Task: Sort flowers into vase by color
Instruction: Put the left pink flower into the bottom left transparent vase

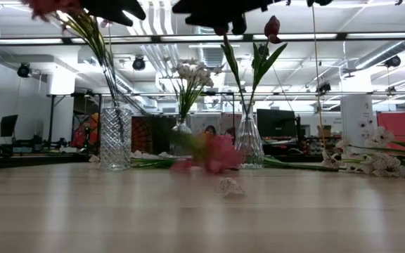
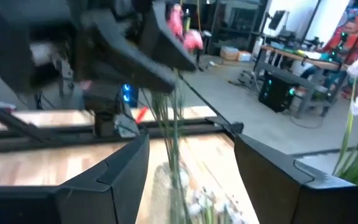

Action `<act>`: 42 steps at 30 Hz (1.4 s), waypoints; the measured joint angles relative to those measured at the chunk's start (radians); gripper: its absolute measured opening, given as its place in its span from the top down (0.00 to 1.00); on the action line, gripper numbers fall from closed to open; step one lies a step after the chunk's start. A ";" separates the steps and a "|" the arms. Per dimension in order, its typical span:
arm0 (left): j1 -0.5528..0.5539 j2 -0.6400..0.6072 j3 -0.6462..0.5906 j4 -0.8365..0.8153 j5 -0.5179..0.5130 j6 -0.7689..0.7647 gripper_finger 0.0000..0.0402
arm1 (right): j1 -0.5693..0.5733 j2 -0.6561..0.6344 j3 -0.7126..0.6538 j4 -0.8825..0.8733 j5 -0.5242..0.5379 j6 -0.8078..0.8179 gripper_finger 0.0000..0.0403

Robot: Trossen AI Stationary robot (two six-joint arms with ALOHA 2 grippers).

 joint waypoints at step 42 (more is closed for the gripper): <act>-0.106 0.026 0.238 -0.011 0.130 0.337 0.50 | 0.151 -0.031 -0.033 -0.806 -0.049 0.224 0.40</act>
